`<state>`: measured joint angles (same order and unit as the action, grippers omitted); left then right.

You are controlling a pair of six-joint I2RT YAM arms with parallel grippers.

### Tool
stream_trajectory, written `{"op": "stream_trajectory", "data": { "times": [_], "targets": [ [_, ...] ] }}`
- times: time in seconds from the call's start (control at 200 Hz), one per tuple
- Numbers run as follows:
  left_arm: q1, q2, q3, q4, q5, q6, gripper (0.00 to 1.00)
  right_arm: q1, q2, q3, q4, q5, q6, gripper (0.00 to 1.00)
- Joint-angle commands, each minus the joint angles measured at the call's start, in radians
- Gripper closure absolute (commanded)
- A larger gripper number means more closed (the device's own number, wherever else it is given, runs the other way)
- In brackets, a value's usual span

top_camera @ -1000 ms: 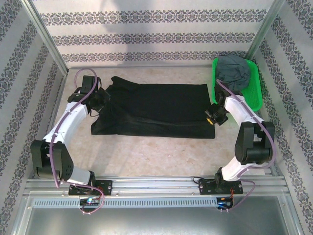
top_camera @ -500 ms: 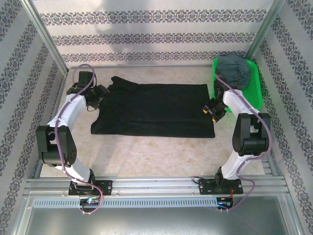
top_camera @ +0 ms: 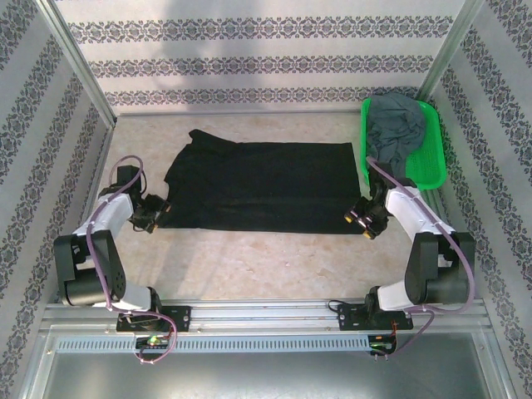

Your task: Fold and stack the t-shirts

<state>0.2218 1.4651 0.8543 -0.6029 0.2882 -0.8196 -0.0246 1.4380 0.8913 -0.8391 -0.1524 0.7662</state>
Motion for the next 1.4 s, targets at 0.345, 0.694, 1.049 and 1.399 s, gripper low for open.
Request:
{"op": "stream_trajectory", "data": {
  "times": [0.345, 0.694, 1.049, 1.399],
  "targets": [
    [0.015, 0.12, 0.045, 0.011, -0.058, 0.082, 0.5, -0.019, 0.144, 0.002, 0.031, 0.039, -0.041, 0.44],
    [0.03, 0.15, 0.049, 0.072, -0.086, 0.051, 0.86, 0.004, 0.286, 0.124, 0.063, 0.084, -0.071, 0.71],
    [0.236, 0.126, 0.036, 0.103, -0.06, 0.003, 1.0, 0.226, 0.419, 0.304, 0.059, 0.022, -0.034, 1.0],
    [0.464, -0.008, -0.025, 0.049, -0.088, 0.028, 1.0, 0.408, 0.655, 0.662, -0.071, -0.014, 0.004, 1.0]
  ]
}}
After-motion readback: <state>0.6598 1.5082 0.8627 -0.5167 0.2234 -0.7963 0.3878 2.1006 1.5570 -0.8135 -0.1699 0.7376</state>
